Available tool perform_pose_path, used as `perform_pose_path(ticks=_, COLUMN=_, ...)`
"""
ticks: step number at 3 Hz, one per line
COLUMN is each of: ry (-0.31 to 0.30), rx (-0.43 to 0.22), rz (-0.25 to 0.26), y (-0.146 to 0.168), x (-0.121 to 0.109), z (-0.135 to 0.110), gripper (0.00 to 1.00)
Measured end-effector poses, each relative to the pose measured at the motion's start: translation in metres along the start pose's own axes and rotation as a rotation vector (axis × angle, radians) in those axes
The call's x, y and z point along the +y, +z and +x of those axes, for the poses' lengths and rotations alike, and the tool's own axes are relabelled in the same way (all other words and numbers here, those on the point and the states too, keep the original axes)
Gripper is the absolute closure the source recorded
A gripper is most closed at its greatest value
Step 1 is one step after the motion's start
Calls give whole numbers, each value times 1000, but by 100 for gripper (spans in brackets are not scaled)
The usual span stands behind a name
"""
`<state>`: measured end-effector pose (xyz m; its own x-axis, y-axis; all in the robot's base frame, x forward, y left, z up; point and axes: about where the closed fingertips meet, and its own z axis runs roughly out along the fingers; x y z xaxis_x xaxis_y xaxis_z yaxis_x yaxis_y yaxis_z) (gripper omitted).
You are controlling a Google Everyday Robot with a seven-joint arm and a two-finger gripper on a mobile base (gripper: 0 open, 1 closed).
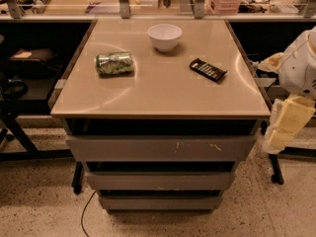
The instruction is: Open top drawer
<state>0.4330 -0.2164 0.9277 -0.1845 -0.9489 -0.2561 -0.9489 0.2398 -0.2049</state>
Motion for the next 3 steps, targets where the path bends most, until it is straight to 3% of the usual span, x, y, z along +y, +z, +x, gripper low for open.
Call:
perform_pose_path(ticks=2, ry=-18, rx=-71, rz=-52, y=78, x=27, z=16, gripper=0)
perform_pose_path(ticks=3, ry=-43, rx=-124, rz=-46, y=110, x=39, z=24, gripper=0)
